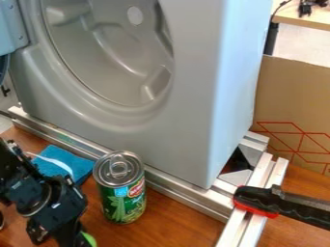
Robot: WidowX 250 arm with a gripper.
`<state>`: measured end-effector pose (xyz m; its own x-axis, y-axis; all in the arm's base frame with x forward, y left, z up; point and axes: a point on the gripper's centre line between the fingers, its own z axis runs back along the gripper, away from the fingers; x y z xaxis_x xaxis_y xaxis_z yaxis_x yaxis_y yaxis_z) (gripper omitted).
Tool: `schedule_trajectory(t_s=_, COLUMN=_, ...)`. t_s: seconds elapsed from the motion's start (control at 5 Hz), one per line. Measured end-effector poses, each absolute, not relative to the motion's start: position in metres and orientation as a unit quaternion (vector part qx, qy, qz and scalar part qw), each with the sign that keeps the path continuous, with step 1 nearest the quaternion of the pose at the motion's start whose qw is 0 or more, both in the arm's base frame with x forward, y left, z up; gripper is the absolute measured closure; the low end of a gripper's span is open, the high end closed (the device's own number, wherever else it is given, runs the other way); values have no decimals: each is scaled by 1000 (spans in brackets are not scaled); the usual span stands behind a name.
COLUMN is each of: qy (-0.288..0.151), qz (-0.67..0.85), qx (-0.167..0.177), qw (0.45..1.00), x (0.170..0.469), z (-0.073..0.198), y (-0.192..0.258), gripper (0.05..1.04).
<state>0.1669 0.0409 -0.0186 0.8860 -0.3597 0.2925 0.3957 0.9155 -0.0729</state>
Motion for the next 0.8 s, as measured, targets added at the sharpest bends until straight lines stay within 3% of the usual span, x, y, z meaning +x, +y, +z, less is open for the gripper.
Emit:
schedule_trajectory(t_s=0.2, qy=-142, qz=-187, qx=-49, qw=971, x=167, z=-5, y=45, gripper=96)
schedule_trajectory(t_s=0.6, qy=-172, qz=-197, qx=-43, qw=964, x=173, z=17, y=43, gripper=83)
schedule_trajectory(t_s=0.8, qy=-204, qz=-169, qx=-15, qw=964, x=182, z=57, y=49, gripper=83)
